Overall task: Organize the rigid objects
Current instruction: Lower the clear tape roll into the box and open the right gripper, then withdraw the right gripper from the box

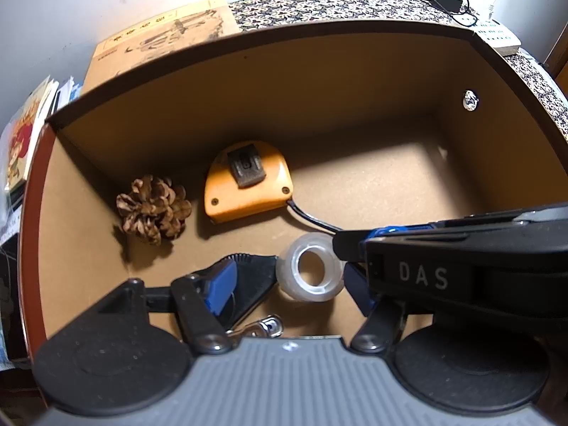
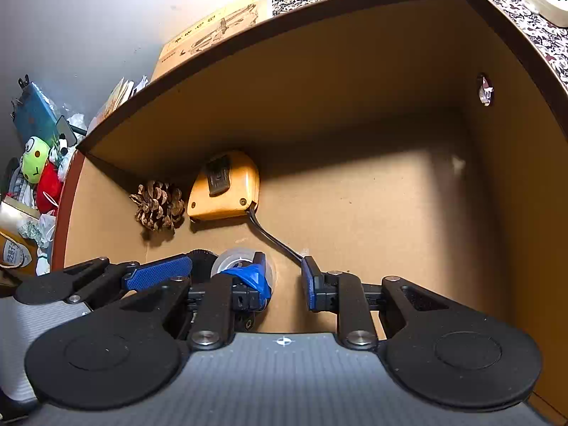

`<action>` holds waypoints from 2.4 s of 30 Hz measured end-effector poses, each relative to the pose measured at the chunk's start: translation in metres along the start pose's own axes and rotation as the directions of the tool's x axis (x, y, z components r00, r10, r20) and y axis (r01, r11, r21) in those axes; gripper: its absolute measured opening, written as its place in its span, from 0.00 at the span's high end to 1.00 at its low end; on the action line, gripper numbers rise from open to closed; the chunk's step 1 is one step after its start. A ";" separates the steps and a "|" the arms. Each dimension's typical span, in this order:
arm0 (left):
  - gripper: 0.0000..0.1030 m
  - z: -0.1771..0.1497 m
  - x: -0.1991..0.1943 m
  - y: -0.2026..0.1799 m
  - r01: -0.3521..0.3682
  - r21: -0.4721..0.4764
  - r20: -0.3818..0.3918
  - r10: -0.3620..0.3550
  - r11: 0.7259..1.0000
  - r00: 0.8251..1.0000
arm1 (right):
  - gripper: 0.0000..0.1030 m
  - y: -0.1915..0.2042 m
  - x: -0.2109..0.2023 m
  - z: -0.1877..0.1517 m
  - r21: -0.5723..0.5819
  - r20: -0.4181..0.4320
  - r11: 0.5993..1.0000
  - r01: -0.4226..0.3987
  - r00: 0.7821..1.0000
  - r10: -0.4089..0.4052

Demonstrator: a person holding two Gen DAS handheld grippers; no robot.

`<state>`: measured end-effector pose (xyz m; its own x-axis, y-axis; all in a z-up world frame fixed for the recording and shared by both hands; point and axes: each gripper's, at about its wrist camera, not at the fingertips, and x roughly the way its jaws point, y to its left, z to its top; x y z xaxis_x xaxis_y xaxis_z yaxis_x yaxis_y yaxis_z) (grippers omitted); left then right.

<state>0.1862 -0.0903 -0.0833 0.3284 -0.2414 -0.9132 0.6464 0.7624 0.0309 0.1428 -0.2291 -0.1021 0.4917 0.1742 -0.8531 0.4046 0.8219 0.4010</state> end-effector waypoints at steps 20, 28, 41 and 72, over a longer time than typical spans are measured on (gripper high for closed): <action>0.31 -0.001 -0.001 0.002 -0.011 -0.005 0.006 0.011 1.000 1.000 | 0.95 -0.001 -0.001 0.002 -0.012 0.005 1.000 -0.015 1.000 0.015; 0.31 -0.001 0.000 0.001 -0.021 -0.004 0.008 0.021 1.000 1.000 | 0.95 -0.001 -0.001 0.001 -0.013 0.011 1.000 -0.016 1.000 0.016; 0.31 -0.002 -0.002 0.003 -0.053 -0.025 0.017 0.054 0.998 0.998 | 0.95 0.000 0.000 0.001 -0.026 0.031 1.000 0.011 0.999 -0.010; 0.30 -0.009 -0.031 0.016 -0.236 -0.154 0.072 0.249 0.960 0.966 | 0.91 0.003 -0.022 -0.001 -0.027 0.171 0.999 -0.018 0.985 0.023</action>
<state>0.1797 -0.0654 -0.0579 0.5278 -0.0869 -0.8449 0.4371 0.8807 0.1825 0.1322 -0.2293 -0.0824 0.6251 0.0978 -0.7744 0.3744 0.8330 0.4074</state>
